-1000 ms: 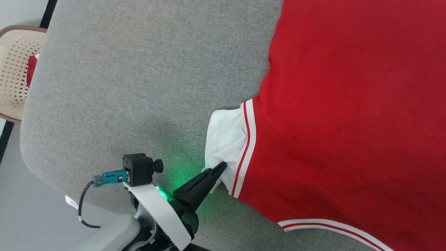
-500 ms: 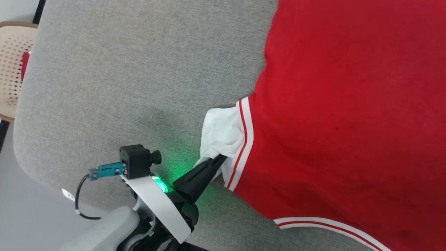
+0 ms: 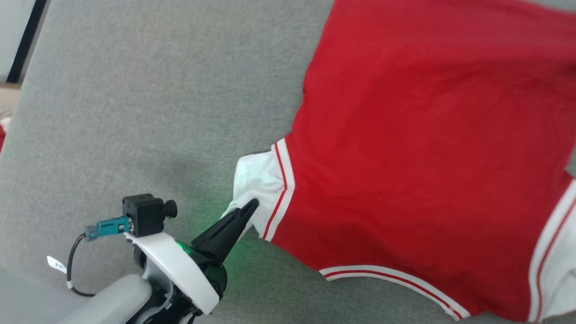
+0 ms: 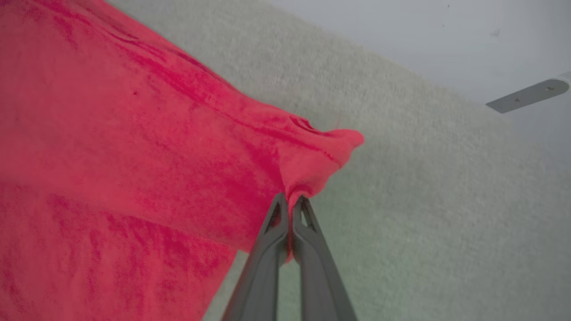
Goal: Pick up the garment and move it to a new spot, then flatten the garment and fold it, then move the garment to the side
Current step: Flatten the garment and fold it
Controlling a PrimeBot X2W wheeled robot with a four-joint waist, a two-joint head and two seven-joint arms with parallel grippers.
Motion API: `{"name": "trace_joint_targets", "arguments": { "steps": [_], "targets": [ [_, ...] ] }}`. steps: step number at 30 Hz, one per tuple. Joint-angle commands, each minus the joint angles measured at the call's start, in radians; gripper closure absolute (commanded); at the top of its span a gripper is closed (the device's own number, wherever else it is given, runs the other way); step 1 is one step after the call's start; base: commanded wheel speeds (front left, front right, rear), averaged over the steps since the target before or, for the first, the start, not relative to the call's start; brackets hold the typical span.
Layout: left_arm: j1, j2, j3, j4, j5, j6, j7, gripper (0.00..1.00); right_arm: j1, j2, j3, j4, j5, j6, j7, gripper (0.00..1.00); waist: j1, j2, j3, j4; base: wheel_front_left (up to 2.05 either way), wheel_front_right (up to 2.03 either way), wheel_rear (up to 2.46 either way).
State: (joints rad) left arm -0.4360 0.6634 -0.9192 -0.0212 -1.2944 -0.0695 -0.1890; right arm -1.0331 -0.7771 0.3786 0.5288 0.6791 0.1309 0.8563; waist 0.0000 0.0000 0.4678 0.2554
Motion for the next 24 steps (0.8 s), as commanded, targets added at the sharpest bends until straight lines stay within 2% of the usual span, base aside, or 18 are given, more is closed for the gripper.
{"name": "trace_joint_targets", "arguments": {
  "steps": [1,4,9,13,18,24],
  "targets": [
    [0.012,0.003,0.004,-0.005,-0.002,0.006,0.0,1.0,0.027,-0.011,0.004,-0.011,0.012,0.0,-0.005,1.0,0.0,0.0,-0.038,-0.037,0.0,0.0,0.0],
    [0.03,0.021,0.006,-0.01,-0.01,0.02,0.002,1.0,0.158,-0.072,0.016,-0.112,0.084,0.0,-0.035,1.0,0.0,0.0,-0.069,-0.062,0.0,0.0,0.0],
    [0.068,0.038,0.011,-0.005,-0.033,0.037,-0.009,1.0,0.435,-0.141,-0.021,-0.277,0.178,0.0,-0.099,1.0,0.0,0.0,-0.125,-0.098,0.0,0.0,0.0],
    [0.101,0.055,0.018,0.0,-0.044,0.048,-0.02,1.0,0.667,-0.155,-0.073,-0.41,0.195,0.0,-0.119,1.0,0.0,0.0,-0.155,-0.131,0.0,0.0,0.0],
    [0.127,0.064,0.02,0.009,-0.044,0.052,-0.031,1.0,0.937,-0.101,-0.154,-0.566,0.175,0.0,-0.106,1.0,0.0,0.0,-0.186,-0.155,0.0,0.0,0.0],
    [0.14,0.068,0.02,0.024,-0.046,0.05,-0.035,1.0,1.229,0.039,-0.223,-0.764,0.116,0.0,-0.03,1.0,0.0,0.0,-0.209,-0.161,0.0,0.0,0.0]
  ]
}}
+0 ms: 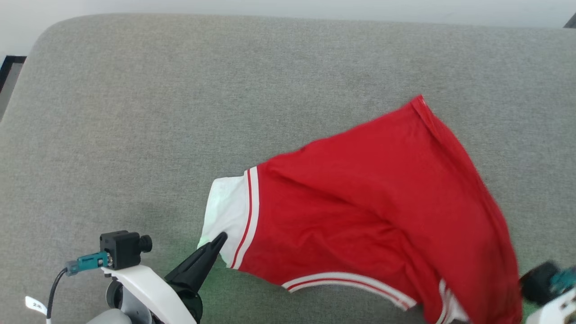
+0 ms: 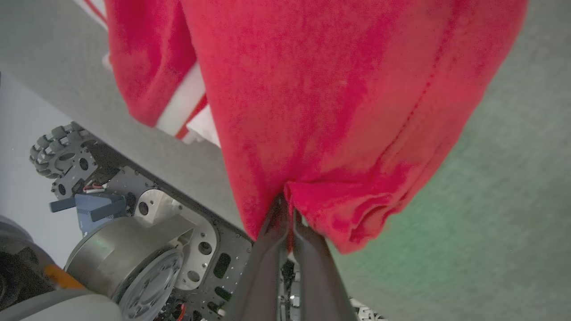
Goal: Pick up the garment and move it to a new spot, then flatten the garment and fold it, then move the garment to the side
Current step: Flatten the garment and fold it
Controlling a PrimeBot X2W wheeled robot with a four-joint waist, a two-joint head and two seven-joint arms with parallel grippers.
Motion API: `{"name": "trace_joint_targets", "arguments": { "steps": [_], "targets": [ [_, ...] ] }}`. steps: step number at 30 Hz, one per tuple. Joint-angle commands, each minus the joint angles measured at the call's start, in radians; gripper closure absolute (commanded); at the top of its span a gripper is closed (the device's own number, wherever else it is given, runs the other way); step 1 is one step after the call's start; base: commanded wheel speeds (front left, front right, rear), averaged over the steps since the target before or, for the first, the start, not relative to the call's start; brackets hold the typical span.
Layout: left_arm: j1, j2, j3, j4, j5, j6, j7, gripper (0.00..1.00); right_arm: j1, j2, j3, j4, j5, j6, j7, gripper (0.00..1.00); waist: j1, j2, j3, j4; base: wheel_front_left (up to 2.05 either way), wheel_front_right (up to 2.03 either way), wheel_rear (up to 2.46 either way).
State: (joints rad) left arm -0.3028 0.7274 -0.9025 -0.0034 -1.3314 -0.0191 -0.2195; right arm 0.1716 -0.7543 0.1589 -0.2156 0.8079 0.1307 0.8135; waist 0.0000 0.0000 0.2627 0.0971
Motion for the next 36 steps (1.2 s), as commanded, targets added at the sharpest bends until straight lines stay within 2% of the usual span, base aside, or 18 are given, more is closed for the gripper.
{"name": "trace_joint_targets", "arguments": {
  "steps": [1,6,10,11,12,13,20,22,26,30,36],
  "targets": [
    [0.012,0.005,0.002,0.007,-0.007,0.002,-0.005,1.0,0.056,0.039,-0.009,-0.047,-0.026,0.0,0.027,1.0,0.0,0.0,-0.005,-0.006,0.0,0.0,0.0],
    [0.022,0.006,0.003,-0.001,-0.007,0.01,-0.009,1.0,0.131,0.144,-0.035,-0.124,-0.094,0.0,0.06,1.0,0.0,0.0,-0.006,-0.016,0.0,0.0,0.0],
    [0.038,0.015,0.005,-0.012,-0.009,0.017,-0.012,1.0,0.129,0.174,-0.061,-0.176,-0.151,0.0,0.071,0.99,0.0,0.0,-0.007,-0.029,0.0,0.0,0.0],
    [0.04,0.017,0.005,-0.014,-0.009,0.018,-0.012,1.0,0.129,0.174,-0.072,-0.191,-0.159,0.0,0.074,0.62,0.0,0.0,-0.007,-0.03,0.0,0.0,0.0],
    [0.039,0.017,0.006,-0.017,-0.009,0.019,-0.011,1.0,0.13,0.173,-0.083,-0.205,-0.162,0.0,0.076,0.42,0.0,0.0,-0.006,-0.03,0.0,0.0,0.0],
    [0.038,0.017,0.006,-0.02,-0.009,0.019,-0.011,1.0,0.131,0.167,-0.092,-0.226,-0.165,0.0,0.081,0.0,0.0,0.0,-0.005,-0.031,0.0,0.0,0.0],
    [0.03,0.012,0.004,-0.032,-0.001,0.019,-0.008,1.0,0.081,0.133,-0.259,-0.37,-0.11,0.0,0.114,0.0,0.0,0.0,0.01,-0.016,0.0,0.0,0.0],
    [0.026,0.011,0.004,-0.033,0.0,0.016,-0.007,1.0,0.063,0.12,-0.284,-0.384,-0.102,0.0,0.121,0.0,0.0,0.0,0.015,-0.012,0.0,0.0,0.0],
    [0.005,-0.002,0.003,-0.031,0.009,0.007,-0.004,1.0,-0.089,0.071,-0.34,-0.366,-0.091,0.0,0.106,0.0,0.0,0.0,0.044,0.011,0.0,0.0,0.0],
    [-0.024,-0.025,0.001,-0.021,0.019,-0.007,-0.001,1.0,-0.309,0.047,-0.279,-0.253,-0.101,0.0,0.048,0.0,0.0,0.0,0.085,0.037,0.0,0.0,0.0],
    [-0.072,-0.061,-0.004,0.007,0.032,-0.03,0.009,1.0,-0.616,0.05,-0.08,0.004,-0.125,0.0,0.023,0.0,0.0,0.0,0.144,0.081,0.0,0.0,0.0]
  ]
}}
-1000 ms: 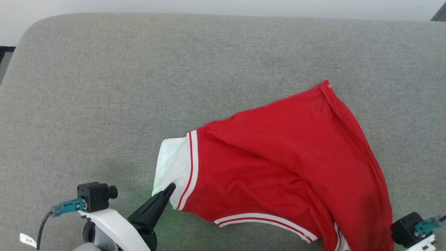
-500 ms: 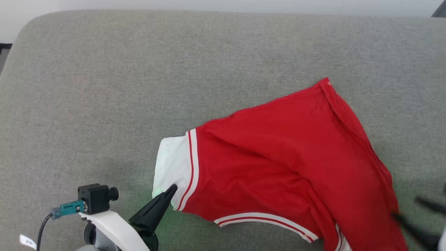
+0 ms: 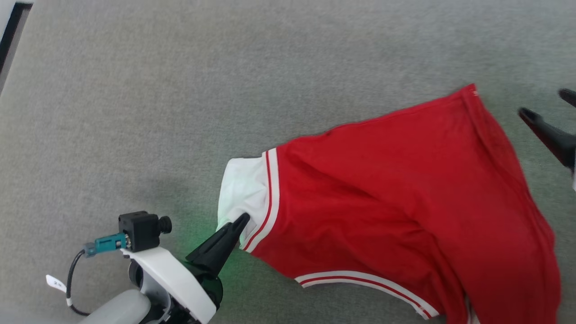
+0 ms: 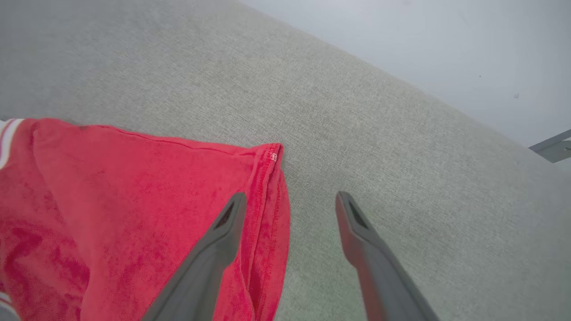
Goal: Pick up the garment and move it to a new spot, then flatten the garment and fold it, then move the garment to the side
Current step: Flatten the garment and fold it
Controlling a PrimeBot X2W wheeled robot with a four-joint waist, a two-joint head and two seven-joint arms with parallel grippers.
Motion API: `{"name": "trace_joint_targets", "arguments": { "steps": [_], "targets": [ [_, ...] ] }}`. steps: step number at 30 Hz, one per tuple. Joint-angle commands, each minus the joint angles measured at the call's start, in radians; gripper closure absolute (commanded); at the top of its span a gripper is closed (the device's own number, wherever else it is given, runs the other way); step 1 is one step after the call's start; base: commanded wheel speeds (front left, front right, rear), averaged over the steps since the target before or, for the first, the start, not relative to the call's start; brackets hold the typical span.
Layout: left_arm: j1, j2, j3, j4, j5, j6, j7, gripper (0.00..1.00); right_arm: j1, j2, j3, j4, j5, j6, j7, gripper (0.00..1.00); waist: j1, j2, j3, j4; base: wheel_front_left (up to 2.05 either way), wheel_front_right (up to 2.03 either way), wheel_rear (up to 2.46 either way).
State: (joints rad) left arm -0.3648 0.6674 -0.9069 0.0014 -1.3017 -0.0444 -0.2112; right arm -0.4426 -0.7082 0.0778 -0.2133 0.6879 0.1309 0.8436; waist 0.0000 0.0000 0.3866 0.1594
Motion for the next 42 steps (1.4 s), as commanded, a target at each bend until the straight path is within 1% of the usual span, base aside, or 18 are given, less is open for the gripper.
{"name": "trace_joint_targets", "arguments": {
  "steps": [1,5,7,13,14,15,16,17,22,25,28,29,30,31,33,35,39,42],
  "targets": [
    [-0.015,-0.005,0.001,0.007,0.004,-0.01,0.001,1.0,-0.041,0.01,0.035,0.049,-0.01,0.0,-0.008,0.0,0.0,0.0,0.026,0.024,0.0,0.0,0.0],
    [-0.033,-0.031,-0.003,0.03,0.008,-0.021,0.0,1.0,-0.157,0.014,0.167,0.207,-0.029,0.0,-0.001,0.0,0.0,0.0,0.047,0.049,0.0,0.0,0.0],
    [-0.041,-0.04,-0.004,0.039,0.011,-0.029,-0.002,1.0,-0.194,0.001,0.231,0.267,-0.039,0.0,-0.005,0.0,0.0,0.0,0.057,0.058,0.0,0.0,0.0],
    [-0.044,-0.056,-0.005,0.058,0.015,-0.04,-0.009,1.0,-0.234,-0.009,0.413,0.392,-0.004,0.0,0.031,0.0,0.0,0.0,0.066,0.067,0.0,0.0,0.0],
    [-0.045,-0.057,-0.004,0.061,0.015,-0.041,-0.01,1.0,-0.237,-0.012,0.441,0.402,0.007,0.0,0.032,0.03,0.0,0.0,0.066,0.067,0.0,0.0,0.0],
    [-0.046,-0.059,-0.004,0.063,0.015,-0.042,-0.01,1.0,-0.24,-0.012,0.465,0.412,0.017,0.001,0.033,0.51,0.0,0.0,0.065,0.067,0.0,0.0,0.0],
    [-0.047,-0.06,-0.004,0.064,0.015,-0.043,-0.01,1.0,-0.242,-0.01,0.483,0.422,0.027,0.002,0.03,0.89,0.0,0.0,0.065,0.066,0.0,0.0,0.0],
    [-0.048,-0.06,-0.004,0.065,0.015,-0.043,-0.01,1.0,-0.248,-0.008,0.497,0.431,0.037,0.002,0.028,1.0,0.0,0.0,0.064,0.066,0.0,0.0,0.0],
    [-0.053,-0.063,-0.011,0.075,0.016,-0.046,-0.001,1.0,-0.298,-0.001,0.514,0.465,0.062,0.0,-0.045,1.0,0.0,0.0,0.048,0.06,0.0,0.0,0.0],
    [-0.055,-0.062,-0.011,0.091,0.019,-0.039,0.001,1.0,-0.335,0.012,0.467,0.511,0.066,-0.001,-0.12,1.0,0.0,0.0,0.022,0.049,0.0,0.0,0.0],
    [-0.065,-0.065,-0.001,0.105,0.021,-0.04,-0.006,1.0,-0.364,0.044,0.405,0.561,0.061,0.0,-0.202,1.0,0.0,0.0,-0.01,0.035,0.0,0.0,0.0],
    [-0.065,-0.065,-0.001,0.105,0.021,-0.04,-0.006,1.0,-0.364,0.044,0.405,0.561,0.061,0.0,-0.202,1.0,0.0,0.0,-0.01,0.035,0.0,0.0,0.0],
    [-0.077,-0.062,0.011,0.116,0.024,-0.04,-0.01,1.0,-0.378,0.068,0.368,0.594,0.051,0.0,-0.254,1.0,0.0,0.0,-0.031,0.022,0.0,0.0,0.0],
    [-0.077,-0.062,0.011,0.116,0.024,-0.04,-0.01,1.0,-0.378,0.068,0.368,0.594,0.051,0.0,-0.254,1.0,0.0,0.0,-0.031,0.022,0.0,0.0,0.0],
    [-0.096,-0.063,0.029,0.129,0.018,-0.041,-0.015,1.0,-0.396,0.085,0.323,0.629,0.042,0.0,-0.301,1.0,0.0,0.0,-0.049,0.008,0.0,0.0,0.0],
    [-0.134,-0.061,0.044,0.148,0.03,-0.038,-0.014,1.0,-0.422,0.1,0.272,0.667,0.029,0.0,-0.343,1.0,0.0,0.0,-0.061,-0.006,0.0,0.0,0.0],
    [-0.25,-0.075,0.074,0.201,0.035,-0.051,0.018,1.0,-0.49,0.143,0.182,0.738,-0.006,0.0,-0.416,1.0,0.0,0.0,-0.066,-0.036,0.0,0.0,0.0],
    [-0.375,-0.101,0.124,0.262,0.002,-0.062,0.034,1.0,-0.556,0.178,0.125,0.78,-0.026,0.0,-0.463,1.0,0.0,0.0,-0.059,-0.059,0.0,0.0,0.0]
  ]
}}
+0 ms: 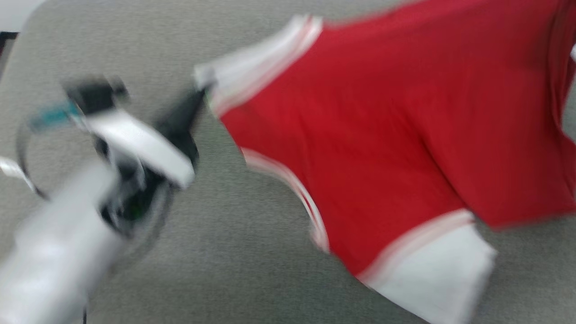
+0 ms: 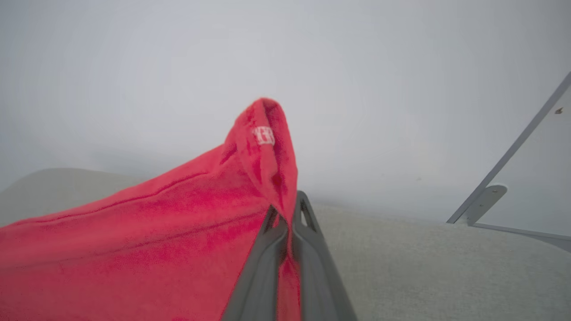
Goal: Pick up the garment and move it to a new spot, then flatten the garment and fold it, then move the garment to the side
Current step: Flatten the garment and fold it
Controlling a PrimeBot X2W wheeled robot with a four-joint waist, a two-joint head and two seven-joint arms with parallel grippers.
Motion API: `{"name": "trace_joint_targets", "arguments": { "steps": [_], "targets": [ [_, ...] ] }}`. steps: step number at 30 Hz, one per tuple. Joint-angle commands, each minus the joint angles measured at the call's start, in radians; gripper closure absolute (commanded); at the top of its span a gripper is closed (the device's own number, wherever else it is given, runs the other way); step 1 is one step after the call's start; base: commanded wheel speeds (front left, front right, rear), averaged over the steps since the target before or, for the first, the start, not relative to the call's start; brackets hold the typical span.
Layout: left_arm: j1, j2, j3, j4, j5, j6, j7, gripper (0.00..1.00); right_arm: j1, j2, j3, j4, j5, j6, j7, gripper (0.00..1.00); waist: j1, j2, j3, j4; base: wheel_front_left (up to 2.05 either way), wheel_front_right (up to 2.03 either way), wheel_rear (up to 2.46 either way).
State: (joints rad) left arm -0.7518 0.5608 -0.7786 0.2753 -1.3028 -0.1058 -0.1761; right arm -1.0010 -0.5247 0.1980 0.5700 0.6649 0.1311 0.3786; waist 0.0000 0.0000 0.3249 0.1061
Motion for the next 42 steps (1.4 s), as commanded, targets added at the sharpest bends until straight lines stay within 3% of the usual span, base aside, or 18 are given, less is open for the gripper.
{"name": "trace_joint_targets", "arguments": {
  "steps": [1,11,16,21,24,31,42],
  "targets": [
    [-0.034,-0.003,0.017,0.013,-0.005,-0.005,-0.001,1.0,-0.022,0.004,-0.01,0.011,-0.012,-0.001,-0.015,1.0,0.0,0.0,0.006,-0.016,0.0,0.0,0.0],
    [-0.526,-0.113,0.194,0.333,-0.109,-0.022,0.015,1.0,-0.325,0.125,-0.143,0.181,-0.146,-0.001,-0.244,1.0,0.0,0.0,0.085,-0.109,0.0,0.0,0.0],
    [-0.746,-0.138,0.253,0.476,-0.132,-0.025,0.011,1.0,-0.462,0.177,-0.184,0.258,-0.192,-0.002,-0.353,1.0,0.0,0.0,0.103,-0.14,0.0,0.0,0.0],
    [-0.845,-0.151,0.26,0.477,-0.143,-0.023,-0.002,1.0,-0.531,0.199,-0.205,0.346,-0.233,-0.003,-0.433,1.0,0.0,0.0,0.115,-0.148,0.0,0.0,0.0],
    [-0.764,-0.15,0.192,0.436,-0.114,-0.023,0.009,1.0,-0.494,0.207,-0.172,0.404,-0.235,-0.003,-0.443,1.0,0.0,0.0,0.12,-0.134,0.0,0.0,0.0],
    [-0.517,-0.137,0.151,0.312,-0.182,-0.024,-0.018,1.0,-0.328,0.213,-0.067,0.404,-0.176,-0.001,-0.438,1.0,0.0,0.0,0.109,-0.123,0.0,0.0,0.0],
    [0.061,-0.068,0.09,-0.022,-0.233,-0.024,-0.081,1.0,0.113,0.112,0.095,0.166,0.039,0.0,-0.359,1.0,0.0,0.0,0.042,-0.091,0.0,0.0,0.0]
  ]
}}
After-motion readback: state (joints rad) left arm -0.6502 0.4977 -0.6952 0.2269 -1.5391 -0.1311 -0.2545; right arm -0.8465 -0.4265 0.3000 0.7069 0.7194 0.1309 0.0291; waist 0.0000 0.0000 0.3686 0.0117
